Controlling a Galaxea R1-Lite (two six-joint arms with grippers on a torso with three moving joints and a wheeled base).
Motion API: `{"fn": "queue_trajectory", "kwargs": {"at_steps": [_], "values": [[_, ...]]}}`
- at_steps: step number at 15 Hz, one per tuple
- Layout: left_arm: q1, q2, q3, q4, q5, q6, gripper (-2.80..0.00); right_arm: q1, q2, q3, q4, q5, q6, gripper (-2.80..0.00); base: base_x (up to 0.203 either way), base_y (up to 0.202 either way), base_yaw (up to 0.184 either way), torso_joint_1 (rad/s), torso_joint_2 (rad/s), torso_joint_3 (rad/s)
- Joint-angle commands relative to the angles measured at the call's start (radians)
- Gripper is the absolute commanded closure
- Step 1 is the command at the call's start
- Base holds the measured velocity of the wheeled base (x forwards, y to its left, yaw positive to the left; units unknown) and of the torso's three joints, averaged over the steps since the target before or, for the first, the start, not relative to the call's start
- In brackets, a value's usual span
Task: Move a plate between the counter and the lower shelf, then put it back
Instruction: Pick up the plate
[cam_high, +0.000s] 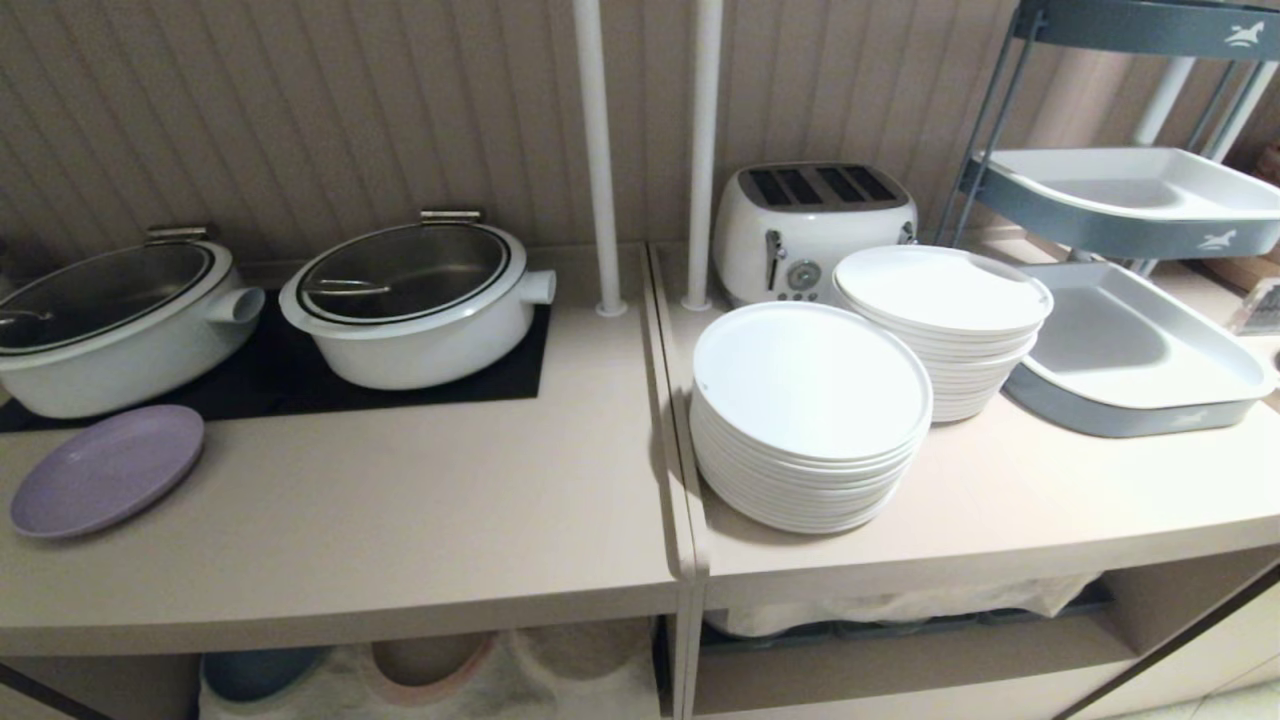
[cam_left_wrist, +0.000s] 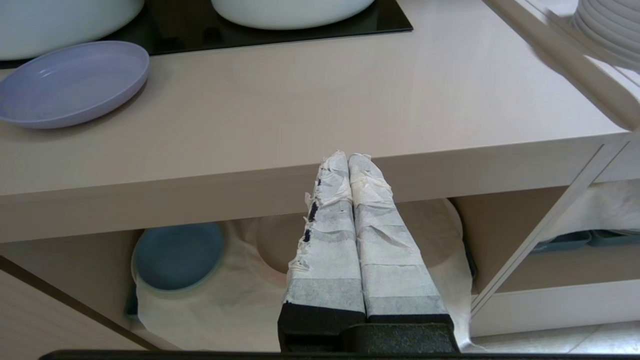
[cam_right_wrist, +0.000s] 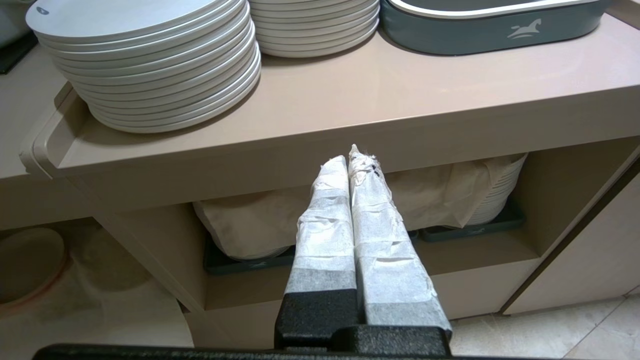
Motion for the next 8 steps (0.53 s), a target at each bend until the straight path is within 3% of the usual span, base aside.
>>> {"fn": "queue_trajectory", "kwargs": {"at_steps": [1, 8], "values": [[0.000, 0.000, 0.000, 0.001, 0.000, 0.001, 0.00, 0.001, 0.000, 0.000, 0.000, -0.001, 0.001, 0.00, 0.000, 0.000, 0.000, 0.000, 0.00, 0.000], [0.000, 0.000, 0.000, 0.001, 0.002, 0.001, 0.00, 0.000, 0.000, 0.000, 0.000, -0.001, 0.001, 0.00, 0.000, 0.000, 0.000, 0.000, 0.00, 0.000]]}}
